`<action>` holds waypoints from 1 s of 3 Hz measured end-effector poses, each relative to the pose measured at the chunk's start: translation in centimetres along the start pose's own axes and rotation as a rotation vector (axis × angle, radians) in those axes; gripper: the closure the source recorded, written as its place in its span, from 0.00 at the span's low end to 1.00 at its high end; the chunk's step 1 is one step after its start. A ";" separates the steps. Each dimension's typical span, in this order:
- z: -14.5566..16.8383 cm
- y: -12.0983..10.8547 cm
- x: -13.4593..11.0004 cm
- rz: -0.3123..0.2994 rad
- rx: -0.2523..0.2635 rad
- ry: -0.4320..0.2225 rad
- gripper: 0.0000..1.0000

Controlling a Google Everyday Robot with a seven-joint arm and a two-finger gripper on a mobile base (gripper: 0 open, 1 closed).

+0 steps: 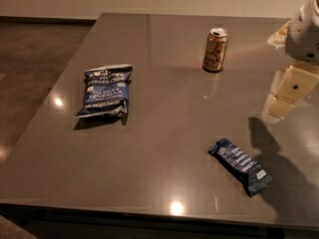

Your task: Move orange can near rxbar blueberry

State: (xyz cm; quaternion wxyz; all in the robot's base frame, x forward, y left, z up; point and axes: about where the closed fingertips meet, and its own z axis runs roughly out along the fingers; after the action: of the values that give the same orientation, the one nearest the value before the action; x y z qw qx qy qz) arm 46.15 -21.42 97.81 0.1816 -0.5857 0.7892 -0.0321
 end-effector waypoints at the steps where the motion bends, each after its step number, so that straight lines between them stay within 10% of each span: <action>1: 1.4 -4.4 -0.8 0.093 0.052 -0.049 0.00; 3: 5.5 -14.8 -1.2 0.339 0.174 -0.170 0.00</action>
Offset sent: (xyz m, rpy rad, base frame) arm 0.1622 -0.0354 -0.0035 0.2514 -0.1750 -0.3596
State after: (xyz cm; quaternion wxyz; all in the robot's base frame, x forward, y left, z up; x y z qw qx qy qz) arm 61.80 -24.00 96.88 0.3006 -0.4273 0.8524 -0.0196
